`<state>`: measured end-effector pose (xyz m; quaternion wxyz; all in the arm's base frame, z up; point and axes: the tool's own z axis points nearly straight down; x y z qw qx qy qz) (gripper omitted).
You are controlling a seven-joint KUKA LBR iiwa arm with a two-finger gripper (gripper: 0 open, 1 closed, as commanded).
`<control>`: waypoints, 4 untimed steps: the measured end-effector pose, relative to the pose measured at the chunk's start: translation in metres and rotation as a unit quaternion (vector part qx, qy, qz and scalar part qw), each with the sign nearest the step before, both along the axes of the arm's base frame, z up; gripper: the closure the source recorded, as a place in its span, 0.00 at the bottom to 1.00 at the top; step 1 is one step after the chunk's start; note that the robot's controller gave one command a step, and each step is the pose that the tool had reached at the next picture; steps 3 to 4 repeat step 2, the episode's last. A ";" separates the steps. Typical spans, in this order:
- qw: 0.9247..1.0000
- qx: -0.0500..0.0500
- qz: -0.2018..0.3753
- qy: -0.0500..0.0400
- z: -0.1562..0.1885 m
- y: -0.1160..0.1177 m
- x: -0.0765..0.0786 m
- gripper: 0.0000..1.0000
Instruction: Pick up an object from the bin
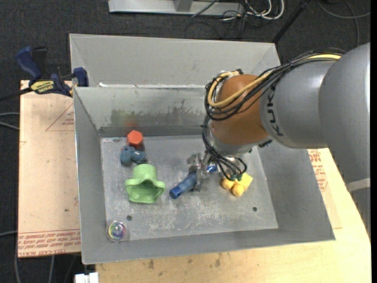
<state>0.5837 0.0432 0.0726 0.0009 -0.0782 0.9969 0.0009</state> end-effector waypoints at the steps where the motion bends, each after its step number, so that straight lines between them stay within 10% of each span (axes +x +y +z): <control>1: 0.982 0.000 0.190 -0.002 -0.001 -0.008 0.010 1.00; 2: 0.945 -0.003 0.327 -0.002 0.139 -0.116 -0.030 1.00; 4: 0.945 -0.003 0.327 -0.002 0.139 -0.116 -0.030 1.00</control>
Offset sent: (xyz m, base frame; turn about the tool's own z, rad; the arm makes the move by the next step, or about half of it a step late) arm 0.0088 -0.0098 -0.0026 -0.3846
